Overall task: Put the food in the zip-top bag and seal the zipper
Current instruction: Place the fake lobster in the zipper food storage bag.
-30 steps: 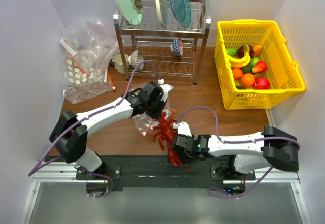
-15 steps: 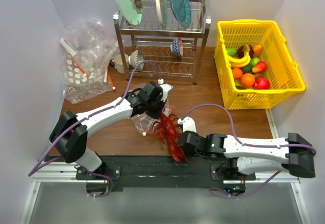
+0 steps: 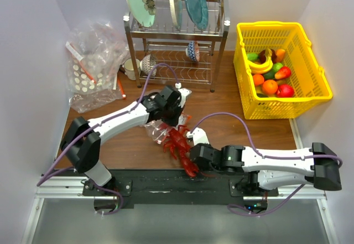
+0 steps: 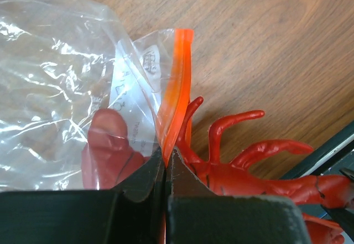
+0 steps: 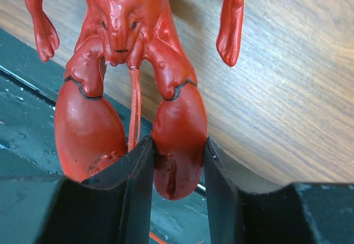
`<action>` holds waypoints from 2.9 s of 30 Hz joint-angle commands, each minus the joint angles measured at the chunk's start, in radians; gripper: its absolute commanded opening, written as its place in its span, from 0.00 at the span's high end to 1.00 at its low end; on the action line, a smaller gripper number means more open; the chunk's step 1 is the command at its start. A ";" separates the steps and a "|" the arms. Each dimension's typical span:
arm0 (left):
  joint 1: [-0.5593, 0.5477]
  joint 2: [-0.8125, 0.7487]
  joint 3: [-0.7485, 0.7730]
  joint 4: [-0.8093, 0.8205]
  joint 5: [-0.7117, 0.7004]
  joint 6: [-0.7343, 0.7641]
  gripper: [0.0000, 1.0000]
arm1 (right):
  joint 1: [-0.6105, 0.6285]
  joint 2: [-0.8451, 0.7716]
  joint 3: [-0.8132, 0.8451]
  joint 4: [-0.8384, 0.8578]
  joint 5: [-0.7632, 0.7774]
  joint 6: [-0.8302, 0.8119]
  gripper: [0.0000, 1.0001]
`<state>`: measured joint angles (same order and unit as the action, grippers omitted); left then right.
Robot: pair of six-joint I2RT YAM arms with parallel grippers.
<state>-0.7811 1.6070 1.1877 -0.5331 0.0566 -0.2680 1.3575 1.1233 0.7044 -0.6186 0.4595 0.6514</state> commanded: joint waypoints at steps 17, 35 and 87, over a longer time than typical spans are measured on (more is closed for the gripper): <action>-0.023 -0.119 0.013 -0.008 0.158 0.009 1.00 | -0.001 0.015 0.113 0.099 0.123 -0.125 0.93; -0.072 -0.182 -0.154 0.172 0.144 -0.164 1.00 | -0.222 -0.016 0.129 0.065 -0.004 -0.105 0.94; -0.035 -0.334 -0.369 0.713 0.166 -0.577 1.00 | -0.304 -0.218 0.090 0.097 0.079 0.188 0.40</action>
<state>-0.8494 1.2739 0.7582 0.1455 0.1871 -0.8539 1.0580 0.9405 0.7643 -0.4770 0.5285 0.8379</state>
